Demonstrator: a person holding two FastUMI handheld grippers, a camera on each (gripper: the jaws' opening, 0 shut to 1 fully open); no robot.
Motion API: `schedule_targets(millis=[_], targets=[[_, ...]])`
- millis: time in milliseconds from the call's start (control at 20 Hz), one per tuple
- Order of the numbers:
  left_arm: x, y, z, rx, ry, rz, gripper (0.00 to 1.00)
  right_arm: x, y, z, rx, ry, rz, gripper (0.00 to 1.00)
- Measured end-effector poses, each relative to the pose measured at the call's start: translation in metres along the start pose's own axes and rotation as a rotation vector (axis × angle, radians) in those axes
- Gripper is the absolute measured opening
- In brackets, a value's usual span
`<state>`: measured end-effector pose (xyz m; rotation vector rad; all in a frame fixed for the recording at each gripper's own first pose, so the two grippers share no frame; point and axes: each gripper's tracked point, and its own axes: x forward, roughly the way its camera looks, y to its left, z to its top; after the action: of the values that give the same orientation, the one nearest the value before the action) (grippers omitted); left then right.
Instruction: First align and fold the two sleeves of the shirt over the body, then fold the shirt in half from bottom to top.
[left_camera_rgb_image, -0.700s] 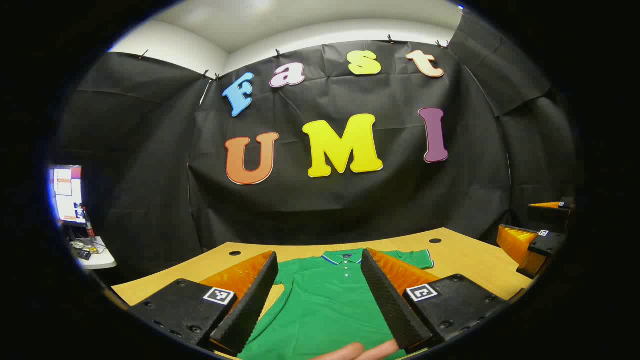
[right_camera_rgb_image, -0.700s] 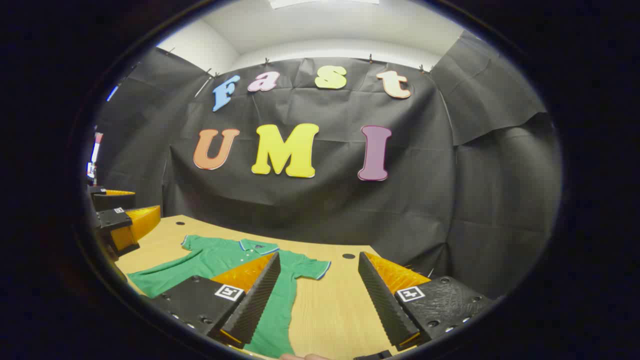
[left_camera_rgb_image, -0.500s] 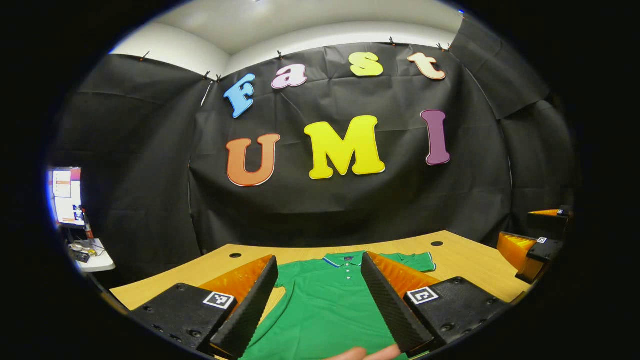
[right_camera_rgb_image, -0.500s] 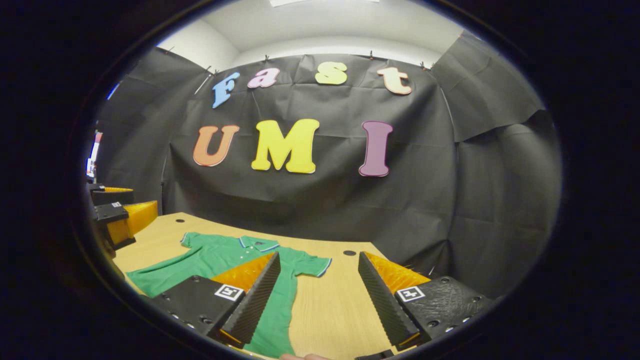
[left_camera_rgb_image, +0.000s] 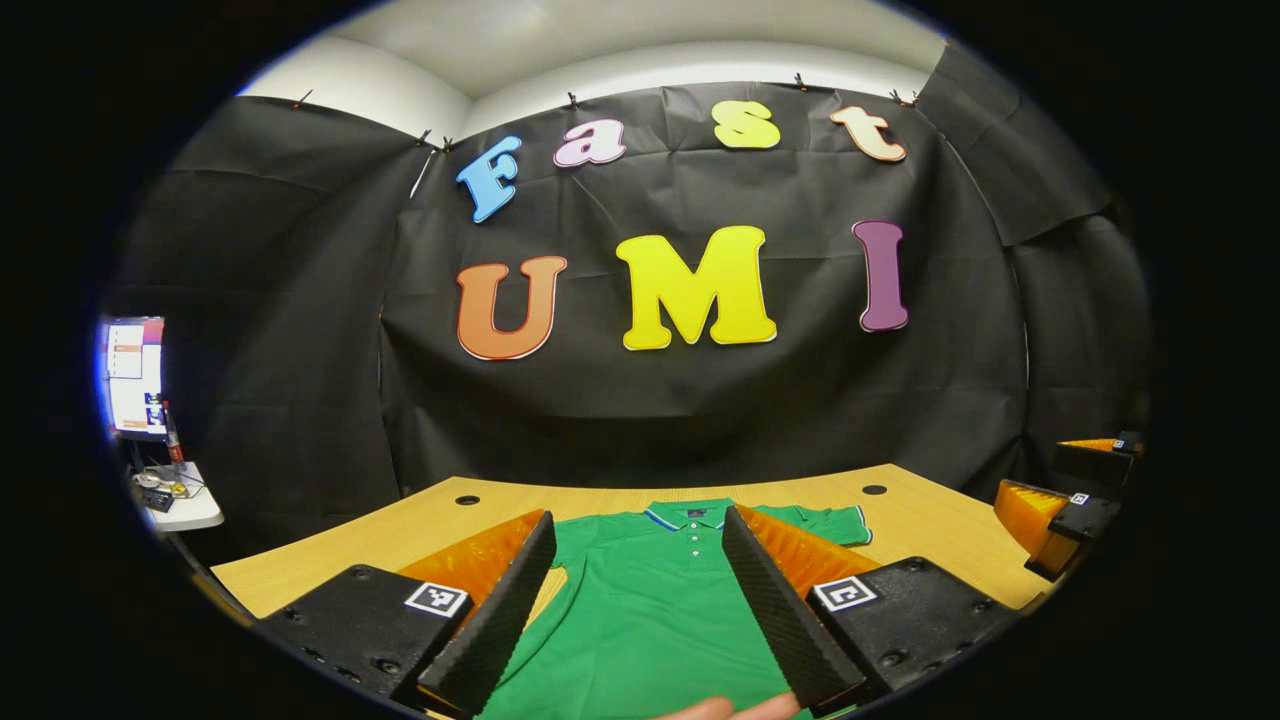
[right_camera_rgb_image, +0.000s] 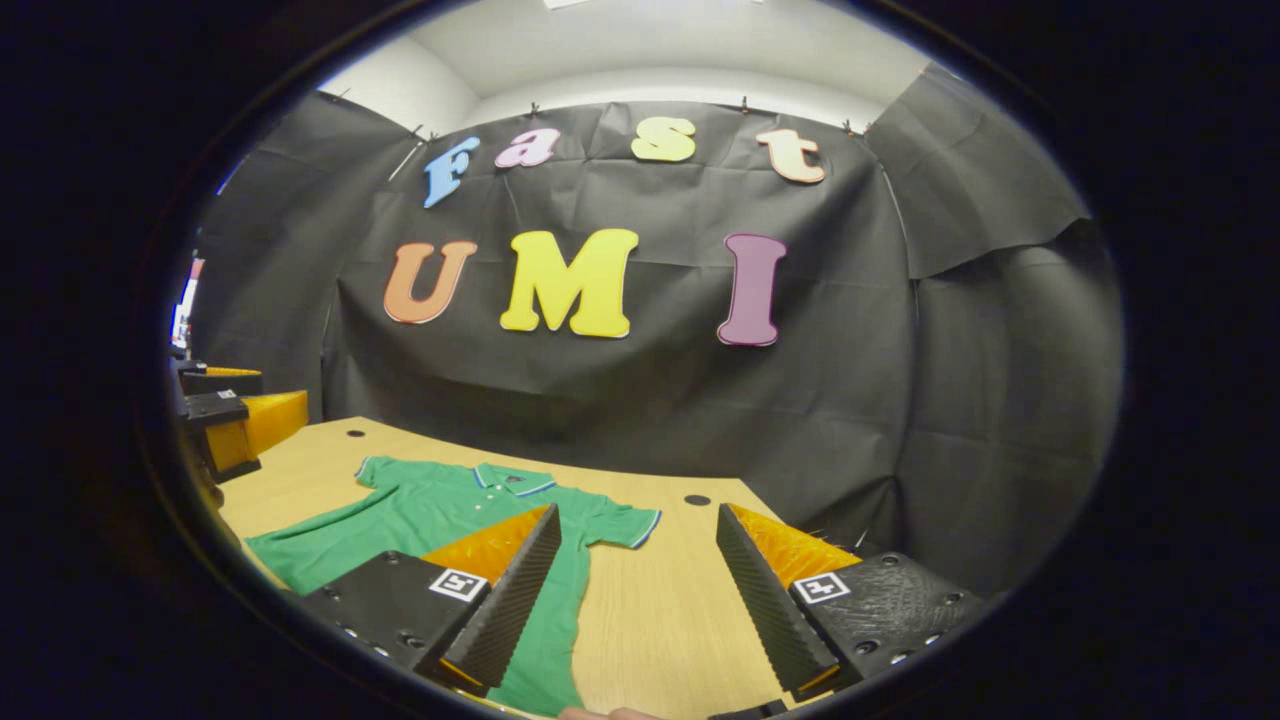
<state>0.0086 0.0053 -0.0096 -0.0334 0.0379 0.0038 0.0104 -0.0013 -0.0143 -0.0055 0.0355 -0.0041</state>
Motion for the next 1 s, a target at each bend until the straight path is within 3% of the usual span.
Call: schedule_targets(millis=[400,550,800,1000], targets=[[0.002,-0.001,-0.004,0.003,0.008,-0.002,1.00,0.010,-0.003,-0.001,0.052,0.021,0.001,0.95],[0.002,-0.002,-0.007,0.015,0.019,0.001,1.00,0.031,-0.008,0.009,-0.006,0.015,-0.020,0.95],[0.002,-0.001,-0.002,0.014,0.002,0.007,1.00,0.098,-0.006,0.022,-0.032,0.065,-0.019,0.95],[-0.003,0.010,0.007,0.015,-0.009,0.027,1.00,0.171,-0.005,0.000,0.029,0.198,-0.025,0.96]])
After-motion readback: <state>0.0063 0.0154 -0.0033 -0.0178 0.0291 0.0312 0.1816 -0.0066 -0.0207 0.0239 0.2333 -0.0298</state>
